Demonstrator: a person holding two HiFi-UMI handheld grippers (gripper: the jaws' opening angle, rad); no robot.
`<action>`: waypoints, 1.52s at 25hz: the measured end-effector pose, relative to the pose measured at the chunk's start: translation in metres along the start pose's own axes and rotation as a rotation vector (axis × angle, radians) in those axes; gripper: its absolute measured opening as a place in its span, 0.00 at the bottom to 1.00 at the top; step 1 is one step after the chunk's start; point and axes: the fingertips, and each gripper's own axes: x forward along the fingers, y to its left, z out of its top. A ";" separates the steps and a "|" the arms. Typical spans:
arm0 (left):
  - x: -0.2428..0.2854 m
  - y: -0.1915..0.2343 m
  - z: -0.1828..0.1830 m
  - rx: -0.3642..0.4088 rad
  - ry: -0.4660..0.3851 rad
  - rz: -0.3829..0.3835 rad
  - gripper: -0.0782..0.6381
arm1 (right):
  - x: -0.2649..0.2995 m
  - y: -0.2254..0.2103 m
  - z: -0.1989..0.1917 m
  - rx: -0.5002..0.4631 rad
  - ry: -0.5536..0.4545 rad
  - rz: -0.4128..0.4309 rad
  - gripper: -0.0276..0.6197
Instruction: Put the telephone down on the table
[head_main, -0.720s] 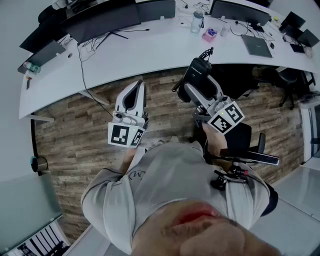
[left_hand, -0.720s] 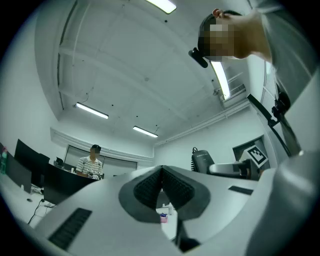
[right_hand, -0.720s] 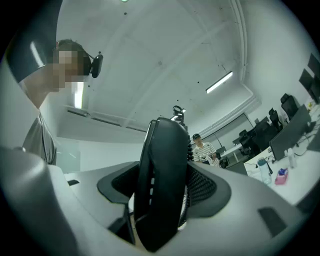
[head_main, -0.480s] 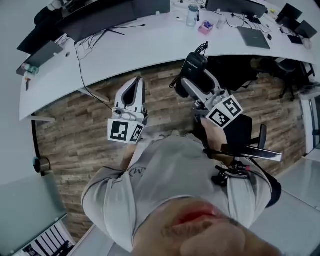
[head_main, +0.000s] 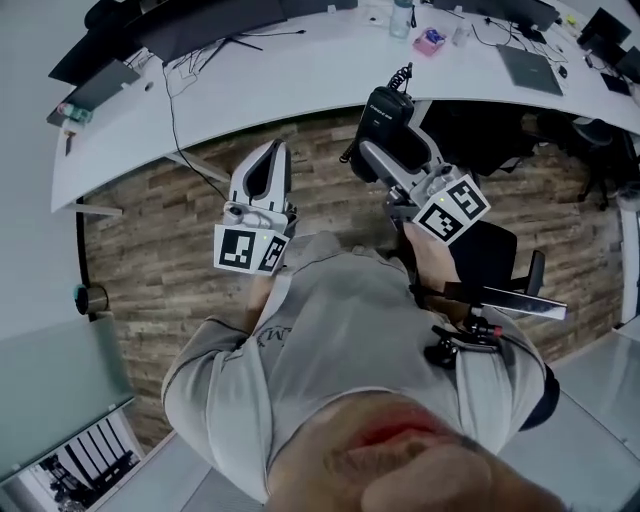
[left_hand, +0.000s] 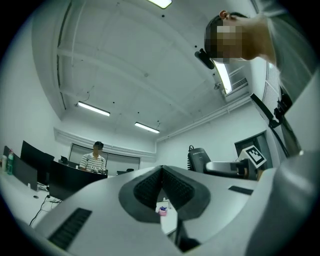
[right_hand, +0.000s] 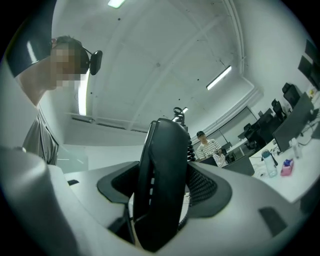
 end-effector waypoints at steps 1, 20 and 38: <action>-0.003 -0.005 -0.003 0.000 0.004 0.009 0.12 | -0.003 -0.003 -0.003 0.012 -0.001 0.006 0.50; 0.018 0.031 -0.025 -0.022 -0.006 0.083 0.12 | 0.033 -0.039 -0.010 0.045 0.007 0.027 0.50; 0.119 0.190 -0.041 -0.076 -0.020 0.010 0.12 | 0.193 -0.098 -0.033 0.072 0.051 -0.028 0.50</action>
